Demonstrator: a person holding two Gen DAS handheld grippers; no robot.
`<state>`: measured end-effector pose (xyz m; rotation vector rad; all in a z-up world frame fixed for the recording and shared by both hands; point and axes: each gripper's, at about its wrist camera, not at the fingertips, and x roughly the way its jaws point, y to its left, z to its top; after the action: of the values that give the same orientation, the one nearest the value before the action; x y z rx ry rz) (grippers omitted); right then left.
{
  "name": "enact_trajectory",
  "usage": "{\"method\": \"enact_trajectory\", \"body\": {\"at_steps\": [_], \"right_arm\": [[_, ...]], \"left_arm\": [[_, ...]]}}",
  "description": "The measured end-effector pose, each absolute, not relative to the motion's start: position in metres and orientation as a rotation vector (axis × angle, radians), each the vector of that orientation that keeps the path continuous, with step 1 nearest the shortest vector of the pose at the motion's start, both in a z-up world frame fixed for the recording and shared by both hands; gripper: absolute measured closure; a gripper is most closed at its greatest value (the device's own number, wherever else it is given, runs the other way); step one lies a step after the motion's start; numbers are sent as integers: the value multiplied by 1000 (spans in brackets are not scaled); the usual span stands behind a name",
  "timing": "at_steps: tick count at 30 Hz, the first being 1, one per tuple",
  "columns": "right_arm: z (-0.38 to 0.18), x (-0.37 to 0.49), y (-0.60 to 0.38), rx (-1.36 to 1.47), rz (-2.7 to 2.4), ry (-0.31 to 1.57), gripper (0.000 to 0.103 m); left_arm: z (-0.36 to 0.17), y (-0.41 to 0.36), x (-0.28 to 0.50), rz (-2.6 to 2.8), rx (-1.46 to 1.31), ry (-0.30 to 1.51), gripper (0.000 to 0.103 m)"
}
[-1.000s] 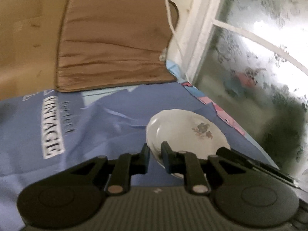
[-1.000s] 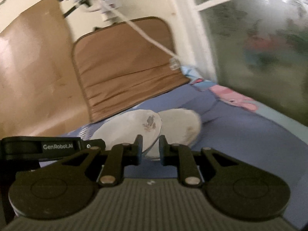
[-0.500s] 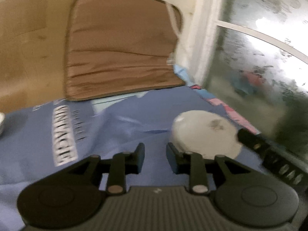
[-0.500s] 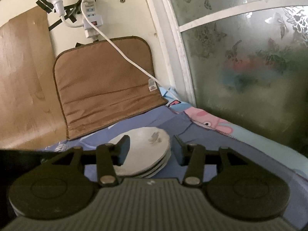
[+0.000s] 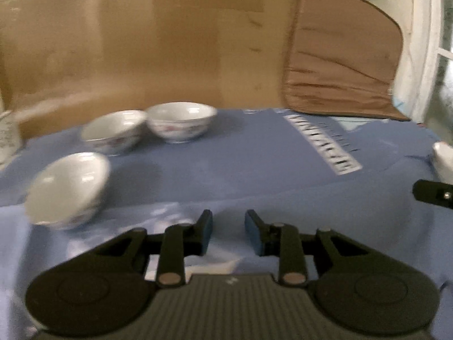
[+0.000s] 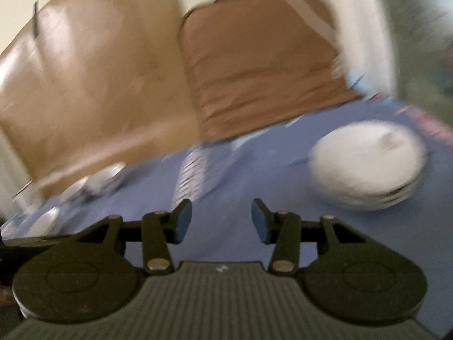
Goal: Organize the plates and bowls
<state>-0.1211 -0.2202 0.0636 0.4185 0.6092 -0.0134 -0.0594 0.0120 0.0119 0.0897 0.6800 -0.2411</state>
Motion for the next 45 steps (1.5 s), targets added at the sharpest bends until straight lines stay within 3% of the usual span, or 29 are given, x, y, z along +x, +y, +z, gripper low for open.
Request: {"method": "enact_trajectory", "body": {"at_steps": [6,16,28,32,37,45], "right_arm": [[51,-88,-164,405,171,779,73],[47,-79,-113,238,180,693,72],[45,-82,-130,354,144,671,72],[45,-85,-132,364,109,664,70],[47,-88,-131,364,54,649,59],[46,-89,-132,358,28,648,58]], "left_arm": [[8,49,-72,-193,55,644,75],[7,59,-67,-222,-32,636,68],[7,59,-70,-217,-26,632,64],[7,60,-68,-219,-20,631,63],[7,60,-68,-221,-19,630,62],[7,61,-68,-221,-28,630,58]]}}
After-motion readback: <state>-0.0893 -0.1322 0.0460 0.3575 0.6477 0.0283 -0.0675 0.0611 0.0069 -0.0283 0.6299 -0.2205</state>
